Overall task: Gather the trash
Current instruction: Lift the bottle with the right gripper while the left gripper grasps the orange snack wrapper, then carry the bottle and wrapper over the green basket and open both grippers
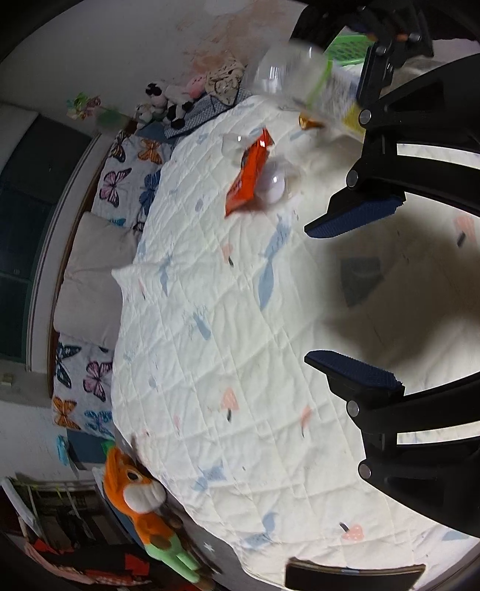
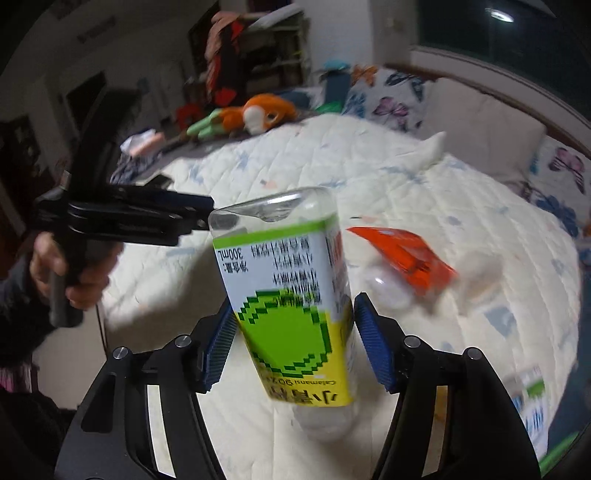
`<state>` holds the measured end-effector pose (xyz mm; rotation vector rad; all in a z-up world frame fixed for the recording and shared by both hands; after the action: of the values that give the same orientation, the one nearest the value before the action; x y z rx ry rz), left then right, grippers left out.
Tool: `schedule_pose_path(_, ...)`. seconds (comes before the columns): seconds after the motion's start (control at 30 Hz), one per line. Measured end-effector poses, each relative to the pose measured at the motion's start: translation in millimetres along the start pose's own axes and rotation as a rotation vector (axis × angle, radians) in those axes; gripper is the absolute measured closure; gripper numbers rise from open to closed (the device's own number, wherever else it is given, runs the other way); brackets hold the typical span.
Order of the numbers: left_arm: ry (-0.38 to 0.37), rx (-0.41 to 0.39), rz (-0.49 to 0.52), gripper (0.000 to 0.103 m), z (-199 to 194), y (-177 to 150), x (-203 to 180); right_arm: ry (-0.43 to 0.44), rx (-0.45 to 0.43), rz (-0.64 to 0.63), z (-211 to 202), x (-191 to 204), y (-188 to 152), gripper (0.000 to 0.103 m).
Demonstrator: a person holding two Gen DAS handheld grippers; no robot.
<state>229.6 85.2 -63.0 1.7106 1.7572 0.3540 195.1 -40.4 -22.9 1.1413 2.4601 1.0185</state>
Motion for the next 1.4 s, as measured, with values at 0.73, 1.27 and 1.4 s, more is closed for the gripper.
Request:
schedule_pose_path(0.73,-0.16,0.051,0.113,0.034,74.0,42.5,-94.3,-0.17,-0.112,0.258,-99.3,-53.1,-53.8,0.041)
schedule_pose_path(1.27,-0.13,0.092,0.198,0.043,116.5,41.5,-114.2,-0.206,-0.133,0.351,-119.2,-76.2,-79.6,0.041)
schedule_pose_path(1.4,-0.133,0.071,0.206,0.043,108.1,39.2,-115.4,-0.214,-0.144,0.37,-124.9,-79.4,-83.2,0.041)
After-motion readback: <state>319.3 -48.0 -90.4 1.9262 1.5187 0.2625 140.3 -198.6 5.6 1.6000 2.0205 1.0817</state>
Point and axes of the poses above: each gripper's, at about its wrist camera, not at the fingertips, and z roughly the way its jaws point, x to its left, y to its top, the point moved 4 cm from there along z, roughly the way its jaws point, and after that the axes turned 4 degrees about -y, right-handed, at the moved point
